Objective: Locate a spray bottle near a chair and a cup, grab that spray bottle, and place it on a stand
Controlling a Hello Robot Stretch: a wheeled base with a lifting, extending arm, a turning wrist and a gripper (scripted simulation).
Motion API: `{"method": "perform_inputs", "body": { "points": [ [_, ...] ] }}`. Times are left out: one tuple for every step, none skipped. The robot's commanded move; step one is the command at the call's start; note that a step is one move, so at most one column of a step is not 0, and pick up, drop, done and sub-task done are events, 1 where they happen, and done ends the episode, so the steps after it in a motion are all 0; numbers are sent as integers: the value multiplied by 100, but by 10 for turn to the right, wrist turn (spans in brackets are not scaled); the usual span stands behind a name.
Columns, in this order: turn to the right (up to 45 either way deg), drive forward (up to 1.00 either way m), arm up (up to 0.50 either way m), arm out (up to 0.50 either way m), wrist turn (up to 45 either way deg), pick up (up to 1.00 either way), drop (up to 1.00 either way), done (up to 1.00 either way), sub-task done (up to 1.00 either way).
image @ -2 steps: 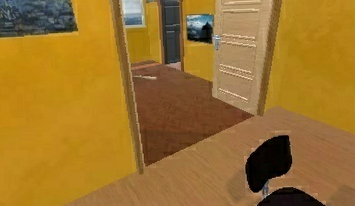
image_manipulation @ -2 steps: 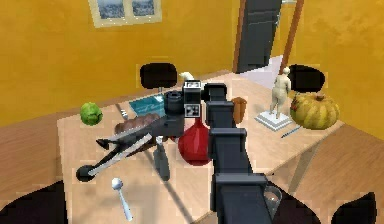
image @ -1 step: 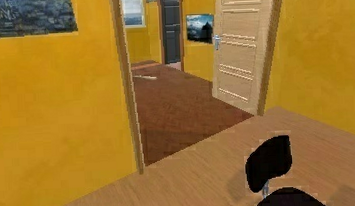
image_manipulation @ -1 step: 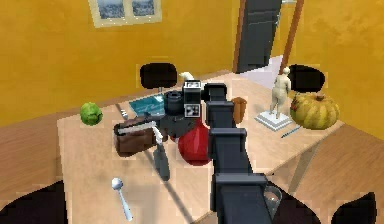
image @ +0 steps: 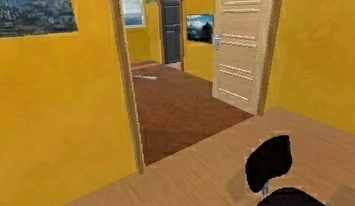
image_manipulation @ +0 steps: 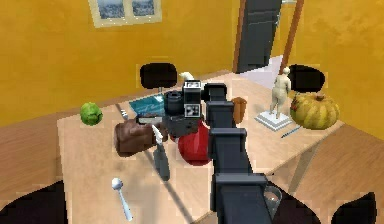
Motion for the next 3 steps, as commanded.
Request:
{"method": "perform_inputs", "body": {
  "points": [
    [0, 0, -30, 0, 0, 0, 0, 0, 0],
    [0, 0, 0, 0, 0, 100, 0, 0, 0],
    [0, 0, 10, 0, 0, 0, 0, 0, 0]
  ]
}}
